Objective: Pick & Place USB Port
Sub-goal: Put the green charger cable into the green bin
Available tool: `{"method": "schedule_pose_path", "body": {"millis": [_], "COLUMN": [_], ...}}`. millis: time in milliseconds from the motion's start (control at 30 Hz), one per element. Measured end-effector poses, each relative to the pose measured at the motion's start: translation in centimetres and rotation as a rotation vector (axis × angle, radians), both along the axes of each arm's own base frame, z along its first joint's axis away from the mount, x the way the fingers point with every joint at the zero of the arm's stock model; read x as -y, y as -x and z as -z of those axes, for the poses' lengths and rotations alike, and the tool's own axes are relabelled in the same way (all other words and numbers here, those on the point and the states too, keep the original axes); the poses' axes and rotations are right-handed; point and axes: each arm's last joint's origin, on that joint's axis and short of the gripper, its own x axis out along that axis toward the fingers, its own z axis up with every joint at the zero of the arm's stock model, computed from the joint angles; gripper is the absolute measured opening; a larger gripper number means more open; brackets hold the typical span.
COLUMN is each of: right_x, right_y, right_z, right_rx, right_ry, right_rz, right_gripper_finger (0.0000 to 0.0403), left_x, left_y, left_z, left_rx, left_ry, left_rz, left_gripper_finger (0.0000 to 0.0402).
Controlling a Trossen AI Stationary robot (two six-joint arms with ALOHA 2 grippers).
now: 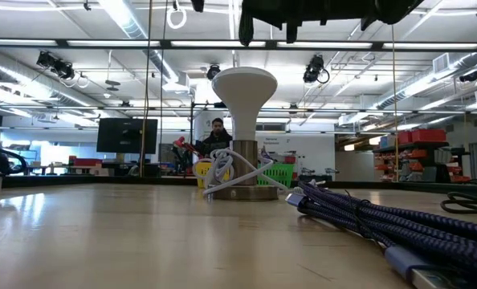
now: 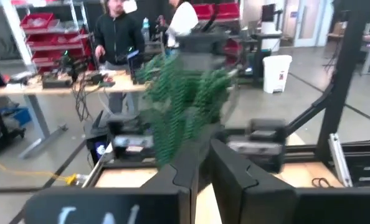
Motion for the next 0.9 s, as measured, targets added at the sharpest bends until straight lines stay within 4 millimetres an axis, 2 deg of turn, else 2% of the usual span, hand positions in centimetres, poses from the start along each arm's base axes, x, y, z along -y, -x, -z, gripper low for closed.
{"method": "schedule_pose_path", "body": {"millis": [133, 367, 667, 900], "right_x": [0.7, 3.5, 8.3, 11.0], "right_y": [0.2, 0.8, 2.6, 2.9], "right_z": [0.1, 1.2, 2.3, 3.8], "right_rx": [-0.018, -0.122, -0.197, -0.228], "right_ry": [-0.011, -0.085, -0.226, -0.297], "right_rz": [0.032, 0.122, 0.288, 0.324], "right_gripper_finger": [0.0011, 0.001, 0.001, 0.001], "left_x": [0.1, 0.1, 0.3, 0.6], "left_y": [0.6, 2.2, 2.6, 2.6], "left_z": [0.0, 0.6, 2.1, 2.2], "left_rx": [-0.044, -0.183, -0.339, -0.348], "left_ry": [-0.039, -0.028, 0.047, 0.069], "left_rz": [-0.023, -0.096, -0.093, -0.071], "left_gripper_finger": [0.0052, 0.0068, 0.0065, 0.0064]}}
